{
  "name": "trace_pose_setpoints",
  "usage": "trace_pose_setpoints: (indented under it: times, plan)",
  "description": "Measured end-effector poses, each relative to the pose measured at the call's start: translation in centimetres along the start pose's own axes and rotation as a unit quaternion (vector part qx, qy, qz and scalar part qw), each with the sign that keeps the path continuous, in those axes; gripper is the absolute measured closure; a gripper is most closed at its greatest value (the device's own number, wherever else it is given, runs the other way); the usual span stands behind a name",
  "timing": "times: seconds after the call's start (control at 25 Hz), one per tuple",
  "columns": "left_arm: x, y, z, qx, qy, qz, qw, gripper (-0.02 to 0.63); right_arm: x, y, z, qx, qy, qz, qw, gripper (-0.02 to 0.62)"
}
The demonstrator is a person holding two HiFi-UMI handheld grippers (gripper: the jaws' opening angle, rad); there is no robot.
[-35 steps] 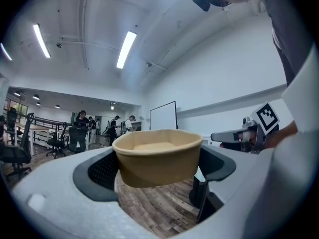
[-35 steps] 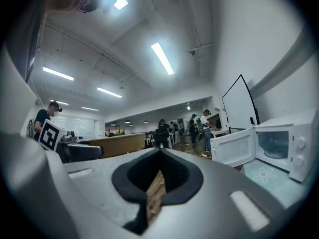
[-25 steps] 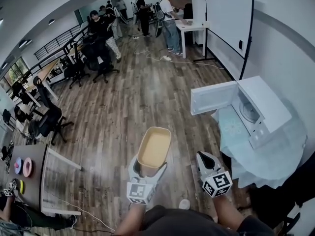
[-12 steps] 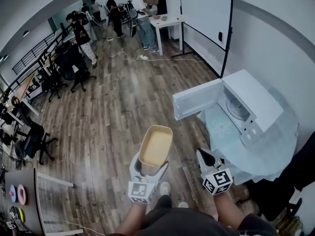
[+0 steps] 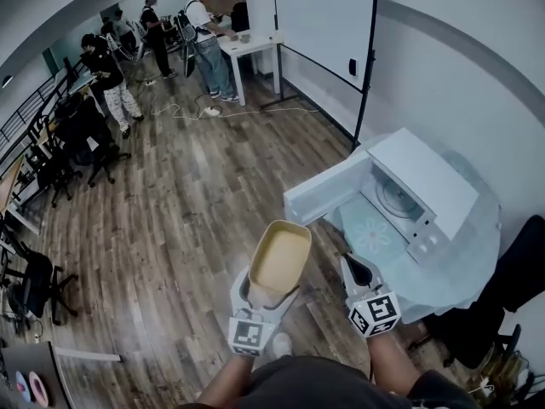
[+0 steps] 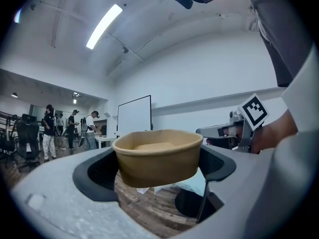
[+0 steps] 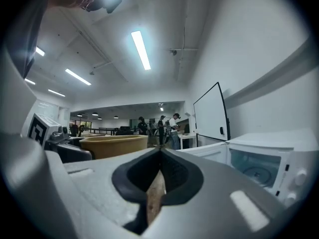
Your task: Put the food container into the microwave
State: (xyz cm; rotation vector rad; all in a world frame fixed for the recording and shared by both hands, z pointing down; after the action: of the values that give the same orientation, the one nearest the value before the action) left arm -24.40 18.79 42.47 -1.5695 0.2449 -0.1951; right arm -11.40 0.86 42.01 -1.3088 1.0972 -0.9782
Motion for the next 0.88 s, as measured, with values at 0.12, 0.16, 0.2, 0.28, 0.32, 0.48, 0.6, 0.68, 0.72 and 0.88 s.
trace_pose_setpoints:
  times: [0.12,0.16,0.2,0.28,0.32,0.48,0.6,0.68,0.72,0.88]
  plan:
    - [-1.3,-0.4,-2.0,-0.003,-0.019,0.008,0.9998,0.098,0.3,0.6,-1.3,0.006,-0.015,0.013,1.000,0.600]
    - [-1.6,-0.5,-2.6,-0.005,-0.026,0.010,0.9996,0.097,0.3,0.7,-1.6,0.007,-0.020,0.012,1.000,0.600]
    - [-2.0,-0.7,-3.1,-0.007,-0.035,0.011,0.9993,0.097,0.4,0.7,-1.9,0.008,-0.026,0.012,1.000,0.600]
    - [-2.4,-0.8,-4.0,-0.010,-0.052,0.013,0.9985,0.098,0.3,0.7,-2.1,0.002,-0.037,0.018,0.999,0.600]
    - [-2.4,-0.9,-4.5,-0.008,-0.061,0.015,0.9980,0.097,0.5,0.6,-2.0,-0.003,-0.043,0.023,0.999,0.600]
    - [-1.9,-1.1,-6.8,0.001,-0.102,0.016,0.9947,0.097,1.5,-0.1,-1.4,-0.017,-0.066,0.028,0.997,0.600]
    - [-1.3,-1.4,-8.6,-0.005,-0.123,0.011,0.9923,0.097,2.5,-0.9,-0.7,-0.025,-0.086,0.021,0.996,0.600]
    - [-0.5,-1.9,-10.0,-0.008,-0.136,0.009,0.9907,0.097,3.7,-1.4,-0.1,-0.028,-0.100,0.017,0.994,0.600]
    - [0.0,-2.3,-10.8,-0.009,-0.142,0.010,0.9898,0.097,4.5,-1.7,0.1,-0.027,-0.106,0.015,0.994,0.600]
    - [2.3,-3.0,-14.1,-0.018,-0.161,0.006,0.9868,0.097,8.3,-1.9,0.5,-0.018,-0.129,0.011,0.991,0.600]
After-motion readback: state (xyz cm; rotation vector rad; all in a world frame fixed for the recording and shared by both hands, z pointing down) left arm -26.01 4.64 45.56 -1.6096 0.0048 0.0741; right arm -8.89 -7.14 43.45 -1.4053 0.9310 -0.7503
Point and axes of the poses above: the fingertips, and each gripper's own axes: z backward along the fingers, x to its right, y out of its top, the point moved 6 cm from there along z, backward along the fingers, and after that the axes turned 6 degrees about z, right-handed, at the moved point
